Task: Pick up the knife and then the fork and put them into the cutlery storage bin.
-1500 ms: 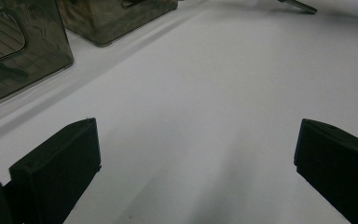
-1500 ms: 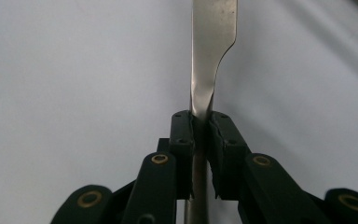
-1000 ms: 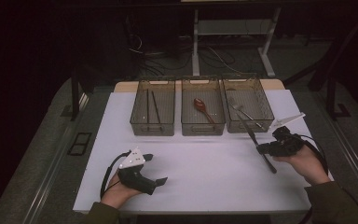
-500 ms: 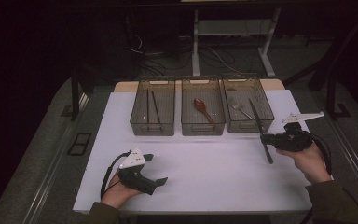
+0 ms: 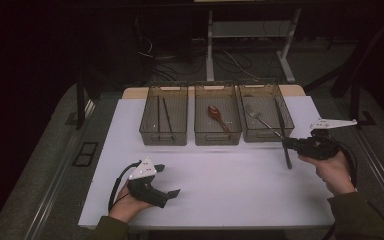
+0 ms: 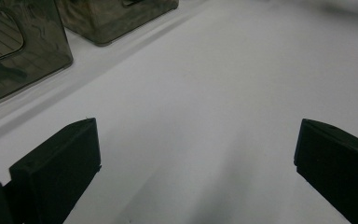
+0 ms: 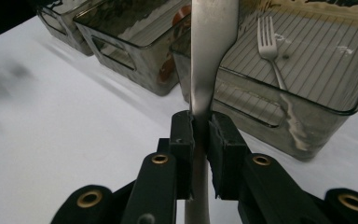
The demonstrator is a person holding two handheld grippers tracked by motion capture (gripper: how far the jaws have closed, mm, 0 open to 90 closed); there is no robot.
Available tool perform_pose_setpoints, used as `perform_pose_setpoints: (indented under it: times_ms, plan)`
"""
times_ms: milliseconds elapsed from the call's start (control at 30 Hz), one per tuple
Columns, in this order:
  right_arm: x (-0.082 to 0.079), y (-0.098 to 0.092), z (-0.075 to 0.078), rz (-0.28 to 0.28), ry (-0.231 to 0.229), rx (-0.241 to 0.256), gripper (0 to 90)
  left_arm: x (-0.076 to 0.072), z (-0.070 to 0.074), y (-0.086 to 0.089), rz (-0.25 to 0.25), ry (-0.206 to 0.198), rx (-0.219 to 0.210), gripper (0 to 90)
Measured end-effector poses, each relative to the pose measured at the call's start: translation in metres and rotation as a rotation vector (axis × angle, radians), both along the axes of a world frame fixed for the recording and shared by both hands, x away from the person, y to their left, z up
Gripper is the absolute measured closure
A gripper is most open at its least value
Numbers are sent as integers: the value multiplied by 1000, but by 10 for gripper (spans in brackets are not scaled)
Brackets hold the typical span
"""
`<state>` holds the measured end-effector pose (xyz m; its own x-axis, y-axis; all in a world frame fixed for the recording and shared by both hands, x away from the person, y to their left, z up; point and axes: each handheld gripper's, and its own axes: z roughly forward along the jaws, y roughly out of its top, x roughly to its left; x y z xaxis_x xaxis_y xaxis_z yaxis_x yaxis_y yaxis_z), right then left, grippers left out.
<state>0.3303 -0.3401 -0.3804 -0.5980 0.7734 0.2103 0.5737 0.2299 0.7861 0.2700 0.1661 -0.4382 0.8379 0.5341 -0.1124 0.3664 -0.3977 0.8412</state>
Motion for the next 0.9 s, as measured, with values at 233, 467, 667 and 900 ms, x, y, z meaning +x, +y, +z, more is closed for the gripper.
perform_pose_setpoints:
  times_ms: [233,467,667,900]
  plan:
    - [2,-3,3,-11,-22,14,795,3,0,-1,7,8,-18,0]
    - [3,-4,11,-19,-58,25,795,3,-1,-2,8,9,-16,0]
    - [7,-3,17,-21,-72,25,794,3,-1,-1,8,9,-15,0]
    - [18,-1,26,-35,-92,27,794,1,0,-1,11,7,-22,0]
